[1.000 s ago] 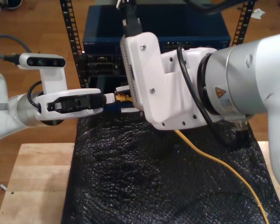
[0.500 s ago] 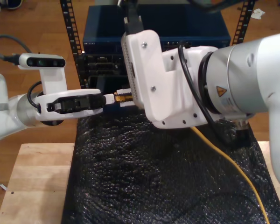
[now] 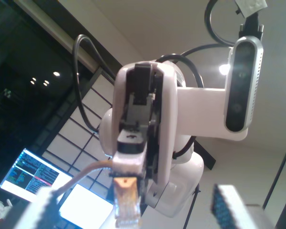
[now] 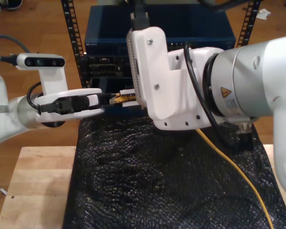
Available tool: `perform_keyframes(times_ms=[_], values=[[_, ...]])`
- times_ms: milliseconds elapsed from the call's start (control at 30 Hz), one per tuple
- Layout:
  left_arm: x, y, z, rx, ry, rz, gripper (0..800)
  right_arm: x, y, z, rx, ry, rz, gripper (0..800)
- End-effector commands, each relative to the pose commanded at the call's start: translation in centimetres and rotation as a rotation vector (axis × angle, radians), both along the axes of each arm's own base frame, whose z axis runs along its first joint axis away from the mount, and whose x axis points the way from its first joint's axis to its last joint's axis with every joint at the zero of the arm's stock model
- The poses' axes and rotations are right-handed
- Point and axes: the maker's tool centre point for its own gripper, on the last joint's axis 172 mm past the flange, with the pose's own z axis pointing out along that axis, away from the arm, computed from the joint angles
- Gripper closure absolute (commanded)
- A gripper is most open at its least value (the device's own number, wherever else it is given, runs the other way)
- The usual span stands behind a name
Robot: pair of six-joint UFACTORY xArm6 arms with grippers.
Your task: Grab the cable and plug it in
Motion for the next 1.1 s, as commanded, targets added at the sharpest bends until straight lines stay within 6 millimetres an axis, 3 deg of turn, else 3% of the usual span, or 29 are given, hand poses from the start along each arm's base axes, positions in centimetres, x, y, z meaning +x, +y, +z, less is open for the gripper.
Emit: perform_keyframes(times_ms=[300, 533, 700, 900, 1100], values=[[0.9, -0.6, -0.3, 0.059, -0.036, 0.054, 2, 1.5, -0.3, 0.5, 0.031, 0.042, -0.066, 798], [1.6, -1.3, -0.4, 0.119, -0.071, 0.103, 2, 5.5, -4.9, 0.9, 0.063, 0.069, -0.228, 798], [2.7, -1.6, -0.9, 0.174, -0.093, 0.158, 2, 7.1, -7.4, 0.5, 0.067, 0.087, -0.299, 799], [3.9, -2.0, -1.8, 0.301, -0.159, 0.216, 2, 8.0, -10.7, -2.0, 0.035, 0.172, -0.378, 800], [4.5, -1.2, -5.2, 0.513, -0.219, 0.235, 2, 8.4, -14.4, -5.5, -0.021, 0.288, -0.448, 800]])
